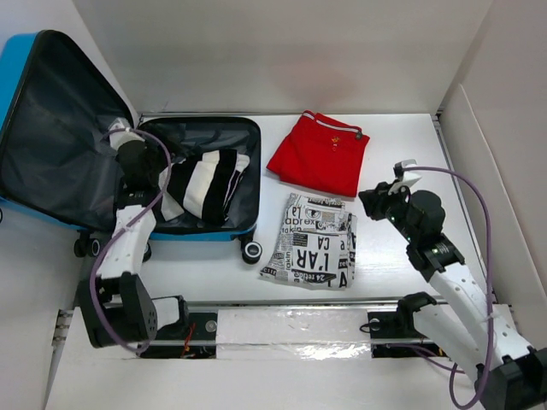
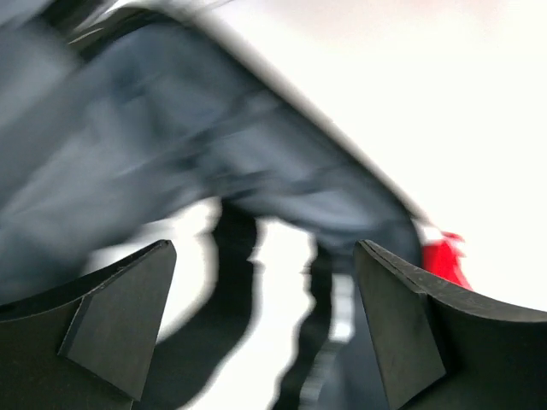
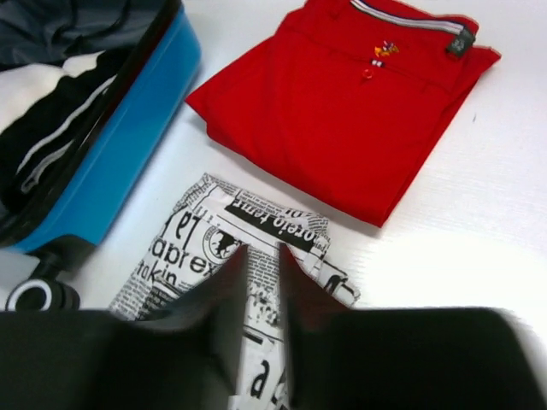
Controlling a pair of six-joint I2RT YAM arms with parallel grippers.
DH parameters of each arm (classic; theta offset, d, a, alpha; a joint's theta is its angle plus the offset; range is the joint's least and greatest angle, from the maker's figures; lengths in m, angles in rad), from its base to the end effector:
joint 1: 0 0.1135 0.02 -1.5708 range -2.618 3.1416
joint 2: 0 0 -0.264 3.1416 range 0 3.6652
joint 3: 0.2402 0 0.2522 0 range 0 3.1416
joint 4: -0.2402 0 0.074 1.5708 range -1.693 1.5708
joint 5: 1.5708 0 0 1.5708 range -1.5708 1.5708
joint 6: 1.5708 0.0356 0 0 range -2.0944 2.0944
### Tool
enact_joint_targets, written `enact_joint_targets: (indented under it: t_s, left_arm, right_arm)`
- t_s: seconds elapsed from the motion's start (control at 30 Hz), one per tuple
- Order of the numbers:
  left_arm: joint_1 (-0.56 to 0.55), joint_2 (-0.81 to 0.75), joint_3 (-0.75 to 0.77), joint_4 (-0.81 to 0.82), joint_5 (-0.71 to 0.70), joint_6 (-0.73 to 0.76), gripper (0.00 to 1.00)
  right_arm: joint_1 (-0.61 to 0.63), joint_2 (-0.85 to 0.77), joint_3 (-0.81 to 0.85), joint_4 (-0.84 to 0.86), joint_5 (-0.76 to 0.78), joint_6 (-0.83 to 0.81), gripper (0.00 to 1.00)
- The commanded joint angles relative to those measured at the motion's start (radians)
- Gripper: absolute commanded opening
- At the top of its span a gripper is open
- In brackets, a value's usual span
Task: Pack the luggage
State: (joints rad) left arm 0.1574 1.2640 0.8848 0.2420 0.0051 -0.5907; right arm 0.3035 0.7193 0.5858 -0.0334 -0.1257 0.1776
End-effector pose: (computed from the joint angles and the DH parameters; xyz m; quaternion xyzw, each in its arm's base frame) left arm 0.2949 0.0466 0.3152 -0.2739 0.7024 -0.1431 0.6412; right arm 0.1704 0.0580 0.2961 -0.0884 0.7580 0.2001 0.6145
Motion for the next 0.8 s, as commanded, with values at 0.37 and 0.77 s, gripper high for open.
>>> enact_joint_targets:
  t_s: [0.37,0.77]
  left_arm:
    - [-0.612,-0.126,-0.080,0.422,-0.080,0.003,0.16]
    - [-1.000,0.383,0.167,0.303,-0.238,0.049,0.00]
  right_arm:
    - [-0.035,0.469,0.102,0.262,0.222,0.109,0.72]
    - [-0.113,0.488,-0.015,0.372,0.224,0.157,0.25]
